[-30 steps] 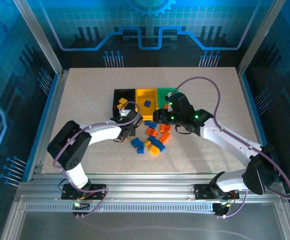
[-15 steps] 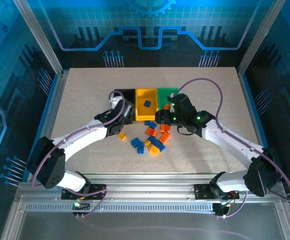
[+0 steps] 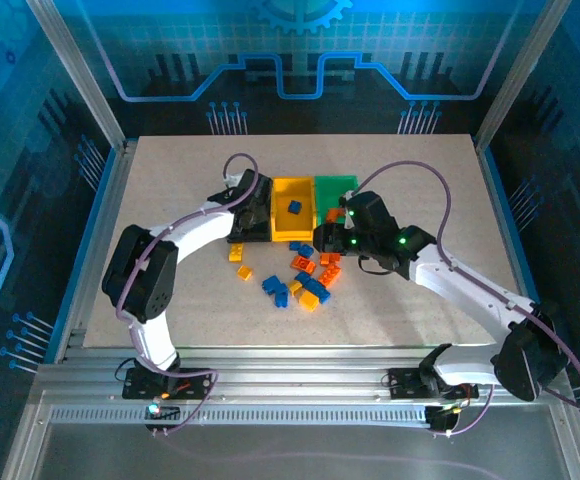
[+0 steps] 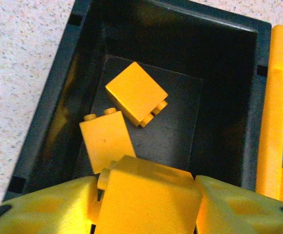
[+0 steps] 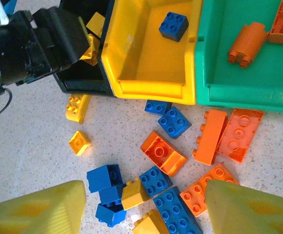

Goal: Sort the legos into containers by color

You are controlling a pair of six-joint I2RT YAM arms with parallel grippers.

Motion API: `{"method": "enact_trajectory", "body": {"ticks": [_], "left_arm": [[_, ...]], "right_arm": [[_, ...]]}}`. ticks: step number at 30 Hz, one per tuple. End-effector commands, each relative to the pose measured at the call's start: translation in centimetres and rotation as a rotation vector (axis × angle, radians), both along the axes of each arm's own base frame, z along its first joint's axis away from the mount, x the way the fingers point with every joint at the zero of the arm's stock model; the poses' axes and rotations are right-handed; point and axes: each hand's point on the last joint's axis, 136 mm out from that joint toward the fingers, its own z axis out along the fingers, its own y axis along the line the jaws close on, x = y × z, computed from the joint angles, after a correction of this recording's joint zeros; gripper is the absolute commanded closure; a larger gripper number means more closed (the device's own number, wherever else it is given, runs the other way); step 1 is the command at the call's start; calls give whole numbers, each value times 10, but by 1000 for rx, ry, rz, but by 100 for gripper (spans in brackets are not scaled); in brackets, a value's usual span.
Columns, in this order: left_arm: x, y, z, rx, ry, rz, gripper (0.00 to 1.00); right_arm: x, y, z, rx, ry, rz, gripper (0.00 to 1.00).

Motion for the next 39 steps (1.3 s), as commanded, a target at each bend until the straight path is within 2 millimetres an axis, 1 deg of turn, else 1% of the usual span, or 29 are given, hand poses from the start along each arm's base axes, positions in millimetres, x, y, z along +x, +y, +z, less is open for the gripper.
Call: {"method": "enact_trajectory", "body": {"ticks": [1,5,8,9,11,14,17,18,21,24,27,30,36,39], "left_arm": [[5,-11,16,-66,-19,-17,35],[-6,-20,44,-125,-78,-49,19],[-23,-25,68,-189,-120,-75,8],[-32,-26,76,-220,-136,-88,1],[-51,-25,86,-271,-156,-99,1],[-86,-12,94,-318,-175,-91,1],[-124,10,88,-336,-175,-53,1],[-138,18,83,-336,-168,-34,1],[-172,40,71,-339,-159,9,1],[-197,55,60,-350,-157,43,1],[-211,64,53,-359,-161,64,1],[-217,70,49,-348,-160,76,1],[-218,73,43,-330,-146,87,1],[-218,74,42,-329,-147,94,1]], "right_arm": [[-9,-3,-9,7,53,15,30],[-18,6,-21,-3,99,78,28],[-25,22,-31,-37,114,163,27],[-28,29,-35,-56,120,198,26],[-32,45,-43,-87,130,258,24],[-38,72,-54,-135,131,340,22],[-37,96,-67,-199,132,398,21],[-37,104,-73,-223,140,415,20],[-33,120,-92,-298,161,446,20],[-30,131,-110,-360,175,466,19],[-26,133,-129,-428,197,459,20],[-24,133,-143,-472,211,450,20],[-32,142,-154,-509,216,487,24],[-35,144,-158,-514,225,495,27]]}}
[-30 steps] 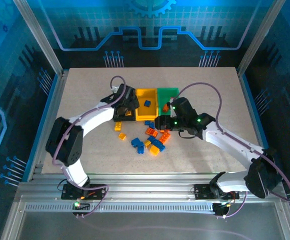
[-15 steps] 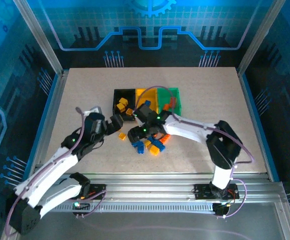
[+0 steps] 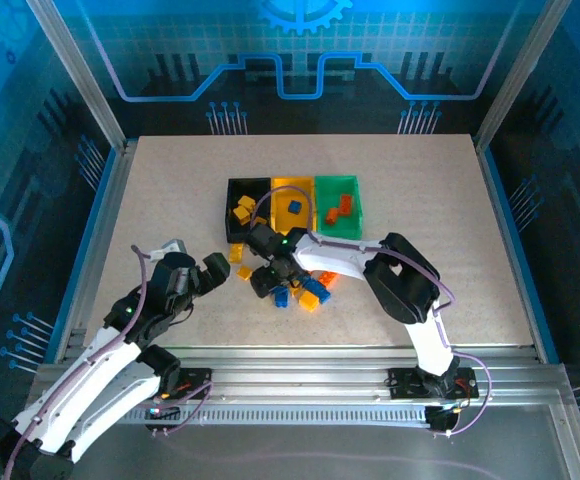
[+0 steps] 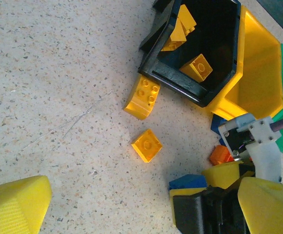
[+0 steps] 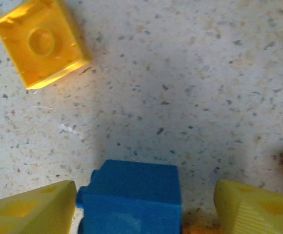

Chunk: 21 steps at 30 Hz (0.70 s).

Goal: Sort the legos into containers by color

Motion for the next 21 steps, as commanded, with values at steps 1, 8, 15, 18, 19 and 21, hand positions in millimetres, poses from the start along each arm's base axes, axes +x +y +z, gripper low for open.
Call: {"method": "enact_trajectory", "body": {"ticks": [1,8,15,18,19,21], "left_arm": [[-4,8,-13,26,32,31,1],[-4,8,-14,27,33,33,1],[-4,6,-16,14,37,32,1],[-2,2,-17,4,32,11,1],[-2,0,-17,1,32,4,1],[-1,-3,-19,-7,34,-9,1]], "right_arm": [[-4,4,-1,-27,-1,23,29],[1,10,8,9,-32,25,50],[20,11,64,145,-167,-14,58],[36,-3,99,205,-233,-78,59],[42,-10,107,215,-251,-107,59],[62,-29,122,229,-279,-193,59]]}}
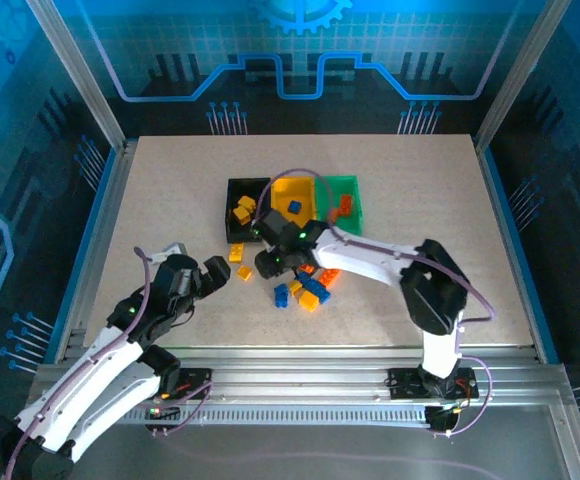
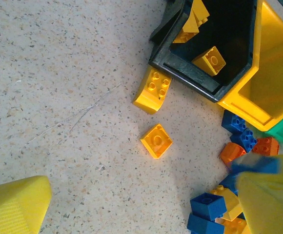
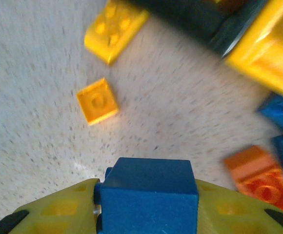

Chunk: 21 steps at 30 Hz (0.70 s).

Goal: Sort the legos into containers by color

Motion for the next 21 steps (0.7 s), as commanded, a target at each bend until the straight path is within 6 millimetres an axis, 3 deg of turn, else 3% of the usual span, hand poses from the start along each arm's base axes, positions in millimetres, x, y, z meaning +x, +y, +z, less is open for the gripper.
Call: {"method": "enact_trajectory", "body": {"ticks": [1,8,14,16,18,21], "left_arm": [[2,-5,-6,-20,5,-18,1],[5,-21,-18,-51,51,-70,1],[6,-30,-24,-70,79,-109,1],[6,-34,-26,-77,86,-125,1],[6,-38,-27,-86,92,-146,1],[7,-44,-29,-93,105,-170,1]], "right_arm": [[45,-32,39,69,-82,-179,59],[111,-63,29,27,-35,-386,58],[146,-64,6,-5,10,-456,55],[152,-60,2,-5,21,-458,51],[158,-56,0,5,23,-454,41],[162,-51,10,38,11,-446,32]]}}
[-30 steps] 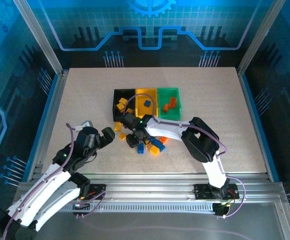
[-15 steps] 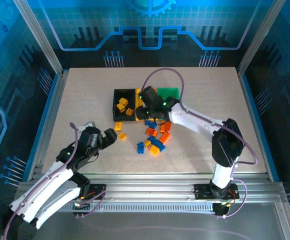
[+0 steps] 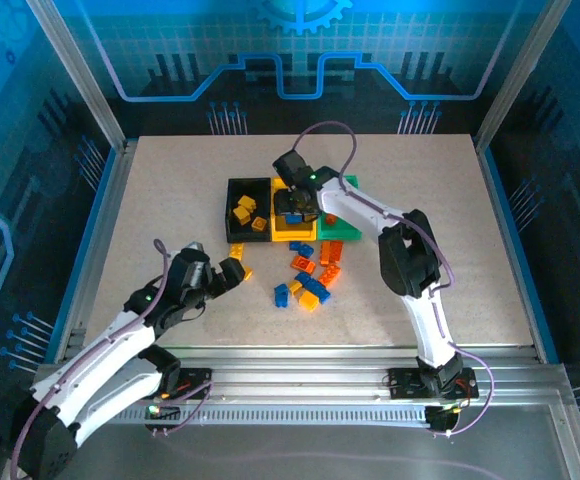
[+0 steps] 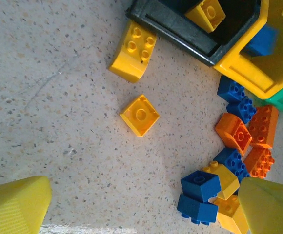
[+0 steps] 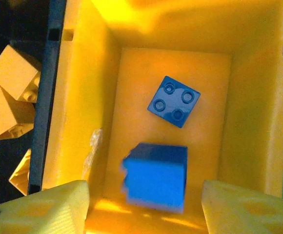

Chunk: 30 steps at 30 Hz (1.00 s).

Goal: Sort the legos into containers by color

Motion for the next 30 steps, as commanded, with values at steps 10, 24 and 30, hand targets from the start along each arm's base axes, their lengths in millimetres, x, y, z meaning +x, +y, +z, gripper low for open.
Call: {"method": "enact_trajectory", "body": {"ticks": [10,24,30], "left_arm": [[-2,-60,-10,41,46,-270,7],[-4,-133,-60,408,87,-470,25],[0,-131,-73,483,101,-434,40]], "right_arm": [[-34,-15,58,128,-66,7,29],[-110,-78,41,166,-40,-27,28],[-115,-90,48,191,-60,-39,28]]}}
